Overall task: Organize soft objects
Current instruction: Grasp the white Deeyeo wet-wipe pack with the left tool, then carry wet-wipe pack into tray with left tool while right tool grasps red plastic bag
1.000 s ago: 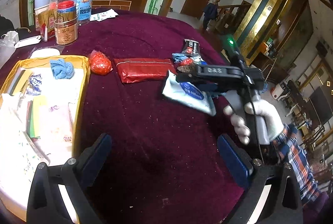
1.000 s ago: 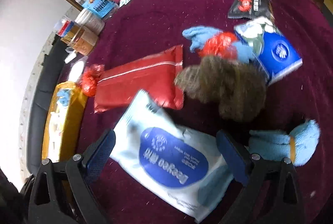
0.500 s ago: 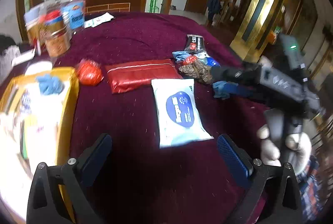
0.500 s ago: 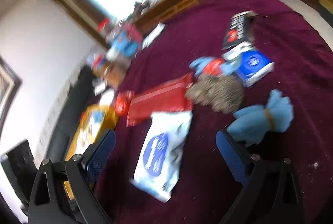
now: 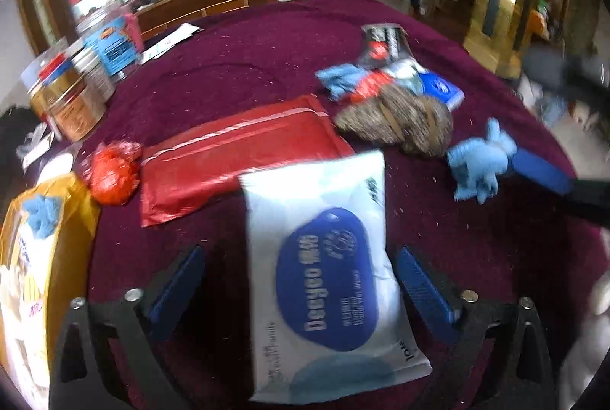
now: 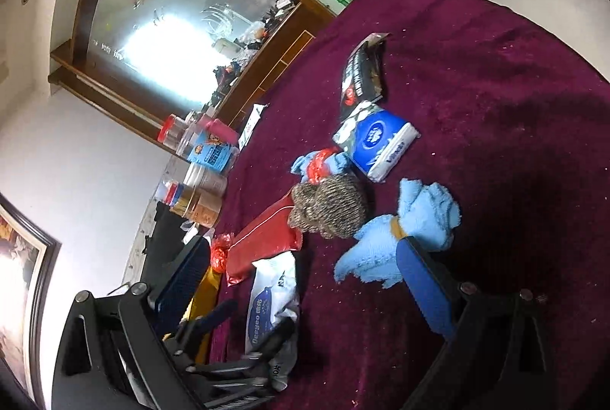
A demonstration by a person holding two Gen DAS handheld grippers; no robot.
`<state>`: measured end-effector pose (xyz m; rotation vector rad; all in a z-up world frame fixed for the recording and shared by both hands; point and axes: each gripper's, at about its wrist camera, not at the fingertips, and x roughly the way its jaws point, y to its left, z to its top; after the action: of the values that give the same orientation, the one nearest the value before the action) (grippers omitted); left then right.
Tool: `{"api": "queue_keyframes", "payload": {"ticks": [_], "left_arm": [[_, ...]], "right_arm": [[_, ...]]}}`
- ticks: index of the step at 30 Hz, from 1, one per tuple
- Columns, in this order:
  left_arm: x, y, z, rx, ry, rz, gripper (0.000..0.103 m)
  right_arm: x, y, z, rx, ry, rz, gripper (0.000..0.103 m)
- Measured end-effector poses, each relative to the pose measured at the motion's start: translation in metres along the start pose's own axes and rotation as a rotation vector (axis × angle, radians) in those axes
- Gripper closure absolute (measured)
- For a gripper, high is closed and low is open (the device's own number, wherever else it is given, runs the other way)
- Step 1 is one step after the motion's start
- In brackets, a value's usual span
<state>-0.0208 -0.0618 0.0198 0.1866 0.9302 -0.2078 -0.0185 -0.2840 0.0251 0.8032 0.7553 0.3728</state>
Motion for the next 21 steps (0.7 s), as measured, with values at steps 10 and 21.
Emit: {"api": "queue_keyframes", "payload": {"ticks": [10, 21], "left_arm": [[-0.009, 0.001, -0.003, 0.014, -0.027, -0.105, 0.039], [-0.095, 0.064, -0.016, -0.134, -0.157, -0.298, 0.039]], "right_arm": [[-0.003, -0.006, 0.001, -0.015, -0.017, -0.073, 0.005], [0.012, -0.016, 0.002, -0.054, -0.003, -0.238, 0.005]]}}
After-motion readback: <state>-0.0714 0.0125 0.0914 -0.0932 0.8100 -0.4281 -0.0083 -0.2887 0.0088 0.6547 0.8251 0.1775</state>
